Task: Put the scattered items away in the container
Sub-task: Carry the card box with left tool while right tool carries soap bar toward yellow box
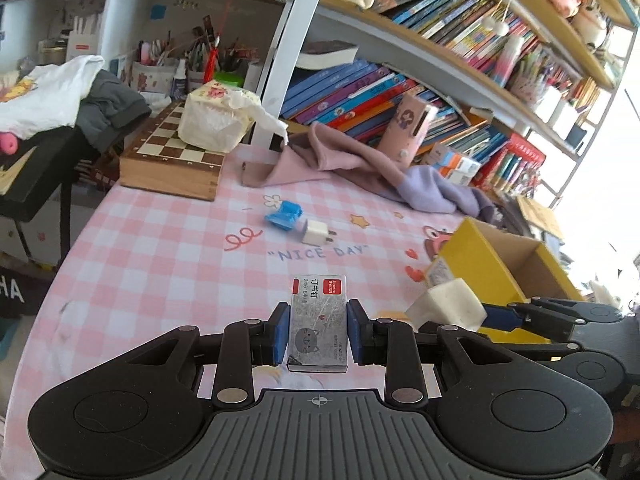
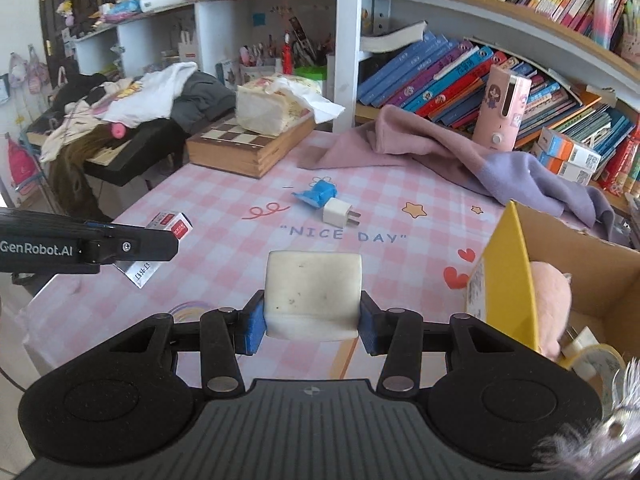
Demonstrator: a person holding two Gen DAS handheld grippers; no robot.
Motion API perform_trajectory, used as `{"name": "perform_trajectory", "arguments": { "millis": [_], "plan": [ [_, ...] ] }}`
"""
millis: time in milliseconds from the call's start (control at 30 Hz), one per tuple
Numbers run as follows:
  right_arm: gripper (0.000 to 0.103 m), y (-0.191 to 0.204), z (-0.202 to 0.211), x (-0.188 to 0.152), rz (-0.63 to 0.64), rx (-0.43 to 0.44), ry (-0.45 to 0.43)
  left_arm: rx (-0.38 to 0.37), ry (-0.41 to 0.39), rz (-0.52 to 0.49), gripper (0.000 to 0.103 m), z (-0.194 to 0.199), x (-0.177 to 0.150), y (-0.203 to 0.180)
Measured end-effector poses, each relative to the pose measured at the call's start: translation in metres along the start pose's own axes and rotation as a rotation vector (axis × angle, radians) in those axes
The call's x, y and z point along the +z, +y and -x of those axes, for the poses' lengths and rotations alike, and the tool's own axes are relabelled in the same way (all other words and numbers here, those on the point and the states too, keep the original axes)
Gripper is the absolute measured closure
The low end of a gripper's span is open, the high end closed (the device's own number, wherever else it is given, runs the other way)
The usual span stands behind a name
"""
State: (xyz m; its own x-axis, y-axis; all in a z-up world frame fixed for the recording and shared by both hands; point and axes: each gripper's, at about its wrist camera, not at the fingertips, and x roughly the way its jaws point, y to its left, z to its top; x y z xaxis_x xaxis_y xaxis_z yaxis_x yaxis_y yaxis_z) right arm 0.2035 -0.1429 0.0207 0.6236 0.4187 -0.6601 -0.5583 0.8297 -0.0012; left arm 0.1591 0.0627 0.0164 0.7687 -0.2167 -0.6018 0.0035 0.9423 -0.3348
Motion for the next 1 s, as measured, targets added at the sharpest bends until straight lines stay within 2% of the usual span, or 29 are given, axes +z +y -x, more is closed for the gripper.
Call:
{"name": "perform_trajectory", "arguments": {
  "millis": [200, 433, 633, 1000],
  "plan": [
    [0.06, 0.014, 0.039, -0.025, -0.008, 0.042, 0.011, -0.025, 0.012, 0.033, 0.075, 0.041, -0.026, -0.014],
    [0.06, 0.026, 0.075, -0.056, -0.026, 0.068, 0.032, -0.008, 0.008, 0.099, 0.075, 0.077, -0.057, -0.02],
    [0.06, 0.032, 0.1, -0.073, -0.045, 0.071, 0.017, -0.055, 0.052, 0.138, 0.075, 0.092, -0.085, -0.031],
    [0.06, 0.022, 0.133, -0.116, -0.149, 0.014, 0.072, -0.126, 0.099, 0.109, 0.075, 0.103, -0.113, -0.057]
  ]
}}
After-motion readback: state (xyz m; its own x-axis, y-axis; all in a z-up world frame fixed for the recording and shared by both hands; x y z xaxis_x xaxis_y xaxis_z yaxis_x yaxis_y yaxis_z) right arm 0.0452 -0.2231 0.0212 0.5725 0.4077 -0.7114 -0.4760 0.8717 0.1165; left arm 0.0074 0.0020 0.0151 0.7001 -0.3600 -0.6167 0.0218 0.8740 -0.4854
